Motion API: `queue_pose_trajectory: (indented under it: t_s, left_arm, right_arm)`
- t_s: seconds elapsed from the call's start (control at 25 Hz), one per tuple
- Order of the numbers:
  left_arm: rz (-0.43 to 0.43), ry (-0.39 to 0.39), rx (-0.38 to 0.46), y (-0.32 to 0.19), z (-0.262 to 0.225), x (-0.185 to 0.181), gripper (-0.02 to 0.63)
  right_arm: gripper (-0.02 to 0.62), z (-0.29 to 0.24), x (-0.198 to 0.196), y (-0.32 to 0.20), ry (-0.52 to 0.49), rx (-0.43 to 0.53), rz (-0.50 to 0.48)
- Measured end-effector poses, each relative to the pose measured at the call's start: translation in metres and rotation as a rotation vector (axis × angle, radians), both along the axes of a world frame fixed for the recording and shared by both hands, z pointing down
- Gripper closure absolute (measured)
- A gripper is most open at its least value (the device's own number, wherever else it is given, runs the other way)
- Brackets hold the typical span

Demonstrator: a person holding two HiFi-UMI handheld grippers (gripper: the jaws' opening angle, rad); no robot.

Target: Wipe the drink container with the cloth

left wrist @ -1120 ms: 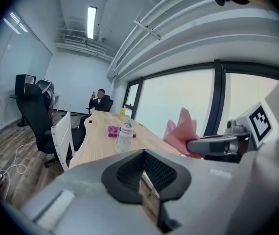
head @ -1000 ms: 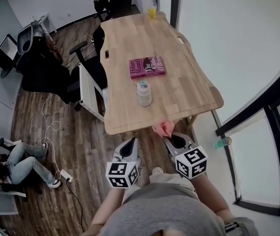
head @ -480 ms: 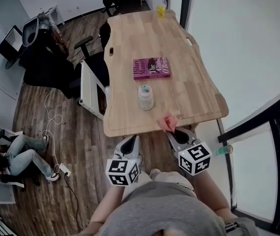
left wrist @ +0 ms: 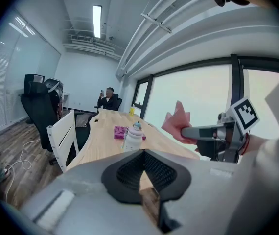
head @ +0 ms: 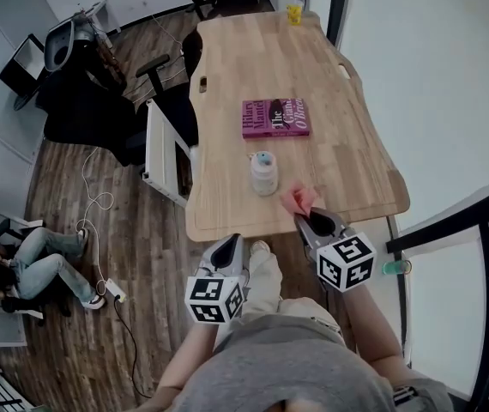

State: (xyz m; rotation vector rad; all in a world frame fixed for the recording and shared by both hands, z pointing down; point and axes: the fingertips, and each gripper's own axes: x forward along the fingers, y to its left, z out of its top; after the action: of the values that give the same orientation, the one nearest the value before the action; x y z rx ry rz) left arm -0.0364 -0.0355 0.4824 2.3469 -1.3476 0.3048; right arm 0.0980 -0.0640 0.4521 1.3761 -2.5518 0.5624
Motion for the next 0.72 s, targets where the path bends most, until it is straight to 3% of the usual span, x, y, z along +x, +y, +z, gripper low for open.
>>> queue_pose_trajectory:
  t_s: [0.32, 0.72]
  left_arm:
    - [-0.015, 0.011, -0.008, -0.046, 0.01, -0.005, 0.603]
    - [-0.014, 0.025, -0.022, -0.108, 0.015, 0.003, 0.603]
  right_arm:
    - [0.569, -0.007, 0.002, -0.06, 0.027, 0.024, 0.005]
    - [0.569, -0.007, -0.001, -0.132, 0.08, -0.006, -0.062]
